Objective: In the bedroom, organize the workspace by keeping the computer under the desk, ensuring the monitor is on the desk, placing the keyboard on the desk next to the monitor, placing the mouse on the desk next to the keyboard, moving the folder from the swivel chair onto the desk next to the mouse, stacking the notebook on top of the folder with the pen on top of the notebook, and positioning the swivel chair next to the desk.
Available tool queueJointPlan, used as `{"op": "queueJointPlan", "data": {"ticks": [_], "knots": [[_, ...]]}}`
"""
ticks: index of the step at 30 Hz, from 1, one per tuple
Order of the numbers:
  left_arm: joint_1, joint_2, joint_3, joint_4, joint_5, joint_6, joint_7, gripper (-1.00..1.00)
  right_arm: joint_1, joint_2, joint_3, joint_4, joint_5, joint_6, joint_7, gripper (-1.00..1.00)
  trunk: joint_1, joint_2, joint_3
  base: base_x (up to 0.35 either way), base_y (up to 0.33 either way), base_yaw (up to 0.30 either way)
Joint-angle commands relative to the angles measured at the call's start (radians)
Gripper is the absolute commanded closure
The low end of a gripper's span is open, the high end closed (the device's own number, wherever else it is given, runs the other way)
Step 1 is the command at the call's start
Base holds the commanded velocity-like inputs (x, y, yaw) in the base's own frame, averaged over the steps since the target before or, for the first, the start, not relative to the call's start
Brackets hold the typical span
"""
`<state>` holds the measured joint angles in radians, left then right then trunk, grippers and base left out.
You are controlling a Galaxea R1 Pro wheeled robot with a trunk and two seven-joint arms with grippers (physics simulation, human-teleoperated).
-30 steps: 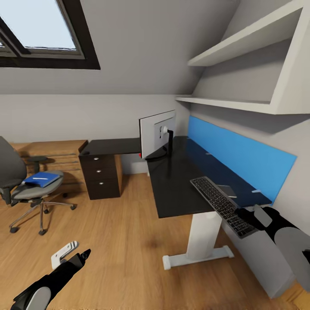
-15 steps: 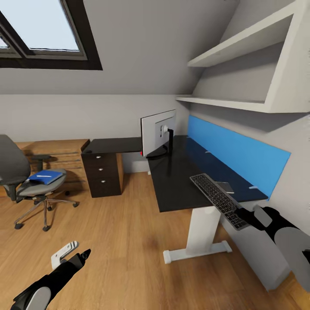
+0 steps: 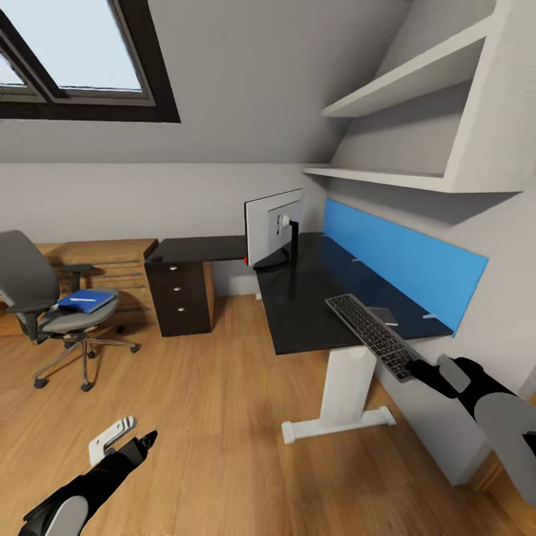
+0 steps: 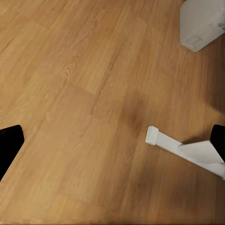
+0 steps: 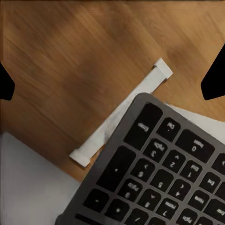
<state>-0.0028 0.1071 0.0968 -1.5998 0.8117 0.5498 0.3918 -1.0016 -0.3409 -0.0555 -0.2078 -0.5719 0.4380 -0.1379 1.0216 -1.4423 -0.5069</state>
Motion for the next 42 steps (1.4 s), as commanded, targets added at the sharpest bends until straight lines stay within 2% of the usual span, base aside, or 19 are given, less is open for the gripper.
{"op": "queueJointPlan", "data": {"ticks": [1, 9, 12, 13, 17, 18, 23, 24, 25, 28, 30, 34, 39, 42], "knots": [[0.000, 0.000, 0.000, -0.002, 0.011, 0.002, 0.009, -1.00, 0.000, 0.000, -0.005, -0.002, -0.005, 0.005, -0.006, -1.00, 0.000, -0.001, -0.001, -0.215, 0.000, 0.000], [0.000, 0.001, 0.000, -0.002, 0.010, 0.004, 0.007, -1.00, 0.000, -0.001, -0.007, -0.002, -0.008, -0.004, 0.007, -1.00, 0.000, -0.001, -0.001, -0.088, 0.000, 0.000], [0.000, 0.001, 0.000, -0.004, 0.009, 0.002, 0.005, -1.00, 0.000, -0.014, -0.015, -0.001, -0.029, -0.006, 0.079, -1.00, 0.000, -0.001, -0.001, -0.010, 0.000, 0.000], [0.000, 0.001, 0.001, -0.006, 0.010, 0.001, 0.005, -1.00, 0.000, -0.024, -0.016, 0.002, -0.041, -0.006, 0.131, -1.00, 0.000, -0.001, -0.001, -0.005, 0.000, 0.000], [0.000, 0.000, 0.001, -0.008, 0.010, -0.001, 0.004, -1.00, 0.001, -0.052, -0.018, 0.008, -0.059, -0.006, 0.253, -1.00, 0.000, -0.001, -0.001, -0.003, 0.000, 0.000], [0.000, 0.000, 0.000, -0.008, 0.010, -0.001, 0.004, -1.00, 0.001, -0.067, -0.019, 0.017, -0.063, -0.006, 0.311, -1.00, 0.000, -0.001, -0.001, -0.001, 0.000, 0.000], [0.000, -0.001, 0.000, -0.009, 0.010, -0.002, 0.004, -1.00, 0.001, -0.104, -0.021, 0.055, -0.073, -0.002, 0.425, -1.00, 0.000, -0.001, -0.001, 0.000, 0.000, 0.000], [0.000, -0.001, 0.000, -0.009, 0.010, -0.002, 0.004, -1.00, 0.001, -0.115, -0.022, 0.067, -0.086, 0.000, 0.460, -1.00, 0.000, -0.001, -0.001, 0.000, 0.000, 0.000], [0.000, -0.001, 0.000, -0.009, 0.011, -0.002, 0.004, -1.00, 0.001, -0.138, -0.022, 0.083, -0.138, 0.003, 0.510, -1.00, 0.000, -0.001, -0.001, 0.000, 0.000, 0.000], [0.000, -0.001, -0.001, -0.009, 0.011, -0.002, 0.004, -1.00, 0.001, -0.153, -0.023, 0.093, -0.180, 0.005, 0.522, -1.00, 0.000, -0.001, -0.001, 0.000, 0.000, 0.000], [0.000, -0.001, -0.001, -0.009, 0.011, -0.003, 0.004, -1.00, 0.001, -0.179, -0.023, 0.118, -0.249, 0.018, 0.532, -1.00, 0.000, -0.001, -0.001, 0.000, 0.000, 0.000], [0.000, -0.001, -0.002, -0.009, 0.011, -0.004, 0.004, -1.00, 0.001, -0.203, -0.023, 0.131, -0.312, 0.055, 0.537, -1.00, 0.011, -0.022, -0.010, 0.000, 0.000, 0.000], [0.000, -0.001, -0.005, -0.009, 0.011, -0.004, 0.005, -1.00, 0.001, -0.214, -0.022, 0.136, -0.352, 0.084, 0.538, -1.00, 0.030, -0.057, -0.026, 0.000, 0.000, 0.000], [0.000, -0.001, -0.012, -0.009, 0.011, -0.004, 0.005, -1.00, 0.001, -0.216, -0.023, 0.137, -0.361, 0.092, 0.538, -1.00, 0.042, -0.078, -0.035, 0.000, 0.000, 0.000]]}}
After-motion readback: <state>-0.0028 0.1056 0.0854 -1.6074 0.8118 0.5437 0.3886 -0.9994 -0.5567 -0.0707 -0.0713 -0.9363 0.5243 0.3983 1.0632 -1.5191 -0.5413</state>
